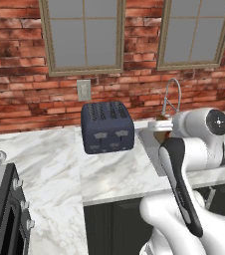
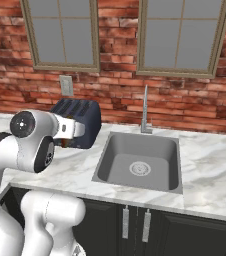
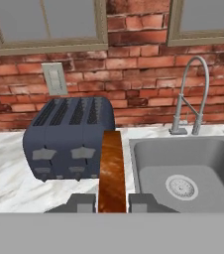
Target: Start the toaster. Once the lever pops up, take the bread to the plate on the dining counter.
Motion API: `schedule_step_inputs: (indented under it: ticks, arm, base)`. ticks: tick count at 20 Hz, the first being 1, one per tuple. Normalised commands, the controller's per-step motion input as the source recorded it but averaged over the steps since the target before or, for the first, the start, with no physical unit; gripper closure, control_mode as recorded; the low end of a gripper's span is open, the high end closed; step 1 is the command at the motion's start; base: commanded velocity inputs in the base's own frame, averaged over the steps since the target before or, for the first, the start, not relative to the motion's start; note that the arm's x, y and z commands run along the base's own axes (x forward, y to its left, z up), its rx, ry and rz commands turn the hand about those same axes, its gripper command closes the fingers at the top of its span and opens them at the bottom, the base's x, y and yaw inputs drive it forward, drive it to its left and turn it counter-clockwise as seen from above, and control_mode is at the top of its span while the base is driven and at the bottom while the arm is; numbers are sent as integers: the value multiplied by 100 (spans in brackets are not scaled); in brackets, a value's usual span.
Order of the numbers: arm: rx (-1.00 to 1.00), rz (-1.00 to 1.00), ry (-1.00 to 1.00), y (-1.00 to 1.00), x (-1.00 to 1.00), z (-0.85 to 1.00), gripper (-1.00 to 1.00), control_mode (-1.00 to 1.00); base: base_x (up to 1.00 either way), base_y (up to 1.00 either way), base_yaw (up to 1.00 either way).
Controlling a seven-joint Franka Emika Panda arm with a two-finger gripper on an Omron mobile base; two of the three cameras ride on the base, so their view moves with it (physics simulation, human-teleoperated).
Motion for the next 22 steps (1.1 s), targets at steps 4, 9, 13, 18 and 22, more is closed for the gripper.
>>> schedule_step_inputs:
  ticks: [4, 9, 13, 18, 22]
  arm:
    - [0, 0, 0, -9, -11, 0, 100, -100]
    - [0, 0, 0, 0, -25, 0, 100, -100]
    - [0, 0, 0, 0, -36, 0, 100, -100]
    - [0, 0, 0, 0, -28, 0, 100, -100]
    - [-1, 0, 0, 0, -12, 0, 100, -100]
  base:
    - [0, 0, 0]
    - [0, 0, 0]
    - [0, 0, 0]
    - [0, 0, 0]
    - [0, 0, 0]
